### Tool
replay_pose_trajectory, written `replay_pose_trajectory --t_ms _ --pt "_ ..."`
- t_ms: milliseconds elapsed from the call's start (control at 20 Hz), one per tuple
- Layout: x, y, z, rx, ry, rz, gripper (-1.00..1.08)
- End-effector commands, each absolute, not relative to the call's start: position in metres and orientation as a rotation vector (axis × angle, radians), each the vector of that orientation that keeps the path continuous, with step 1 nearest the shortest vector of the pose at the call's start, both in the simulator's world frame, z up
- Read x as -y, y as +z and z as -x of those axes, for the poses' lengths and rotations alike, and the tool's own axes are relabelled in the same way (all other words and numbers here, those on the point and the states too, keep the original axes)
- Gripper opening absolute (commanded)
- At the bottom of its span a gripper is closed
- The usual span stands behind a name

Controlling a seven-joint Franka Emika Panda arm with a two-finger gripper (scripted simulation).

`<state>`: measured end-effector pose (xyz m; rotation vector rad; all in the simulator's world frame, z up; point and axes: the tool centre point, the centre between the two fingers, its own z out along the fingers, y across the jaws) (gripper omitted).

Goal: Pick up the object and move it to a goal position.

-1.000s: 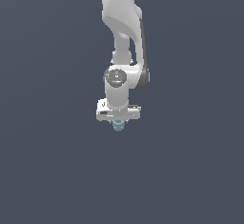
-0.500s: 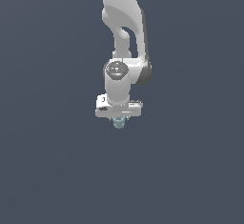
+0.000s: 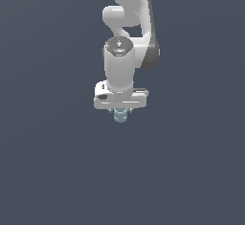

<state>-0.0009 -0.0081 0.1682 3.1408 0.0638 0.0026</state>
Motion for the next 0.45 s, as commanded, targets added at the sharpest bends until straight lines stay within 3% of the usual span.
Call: replay_pose_trajectory --t_ms 0,400 --pt "0.007 0.184 0.000 -0.064 0.000 -3.141 -1.00" --pt "0.005 0.203 -0.003 -0.064 0.000 -3.141 -1.00"
